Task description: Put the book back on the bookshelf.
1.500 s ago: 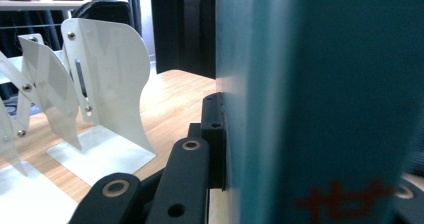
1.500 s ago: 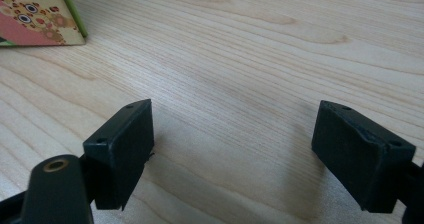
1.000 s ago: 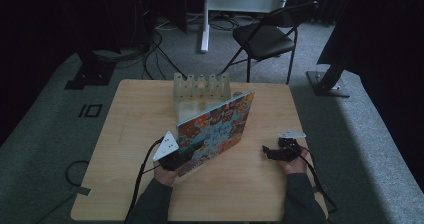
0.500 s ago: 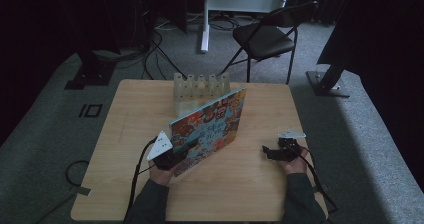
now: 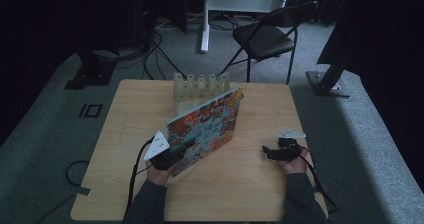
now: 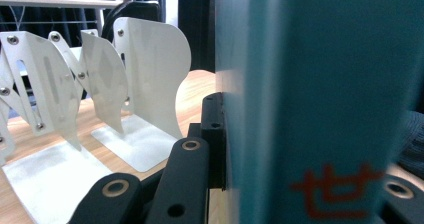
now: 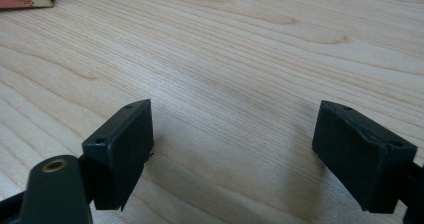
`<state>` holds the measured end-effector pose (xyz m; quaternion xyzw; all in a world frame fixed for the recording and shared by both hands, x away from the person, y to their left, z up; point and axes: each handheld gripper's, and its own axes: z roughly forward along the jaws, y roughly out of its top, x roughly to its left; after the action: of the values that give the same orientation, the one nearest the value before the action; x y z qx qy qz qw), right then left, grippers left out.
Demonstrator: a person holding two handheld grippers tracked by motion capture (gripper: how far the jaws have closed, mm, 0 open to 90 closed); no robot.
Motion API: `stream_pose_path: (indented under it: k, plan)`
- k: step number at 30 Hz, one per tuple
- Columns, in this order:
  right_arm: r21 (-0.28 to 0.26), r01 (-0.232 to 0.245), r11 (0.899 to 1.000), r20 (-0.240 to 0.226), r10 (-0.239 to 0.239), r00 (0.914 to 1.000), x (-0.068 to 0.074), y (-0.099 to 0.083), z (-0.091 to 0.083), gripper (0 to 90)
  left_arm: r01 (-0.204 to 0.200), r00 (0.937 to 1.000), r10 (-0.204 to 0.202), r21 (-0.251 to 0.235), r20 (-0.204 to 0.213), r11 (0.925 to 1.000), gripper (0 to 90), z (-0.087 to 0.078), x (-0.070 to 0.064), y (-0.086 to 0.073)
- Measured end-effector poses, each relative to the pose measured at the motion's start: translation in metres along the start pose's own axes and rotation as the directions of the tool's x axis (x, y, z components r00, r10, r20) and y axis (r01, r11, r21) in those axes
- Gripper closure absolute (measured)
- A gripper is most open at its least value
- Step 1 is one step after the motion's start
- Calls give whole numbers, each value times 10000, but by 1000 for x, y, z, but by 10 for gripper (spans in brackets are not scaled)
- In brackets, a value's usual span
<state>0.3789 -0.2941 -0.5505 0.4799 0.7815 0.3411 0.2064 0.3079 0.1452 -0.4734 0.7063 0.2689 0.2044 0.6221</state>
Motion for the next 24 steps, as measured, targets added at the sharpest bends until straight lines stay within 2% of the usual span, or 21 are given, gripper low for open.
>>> stream_pose_path:
  k: [7, 24]
  plan:
    - [1, 6, 10000, -14, -6, 10000, 0, 0, 0, 163, 151, 9998, -152, -62, -139, 9999, 810, -4, 3, -1]
    - [0, 17, 10000, -22, -17, 10000, 0, 0, 0, 163, 210, 9990, -214, -89, -391, 9997, 810, -14, 9, -2]
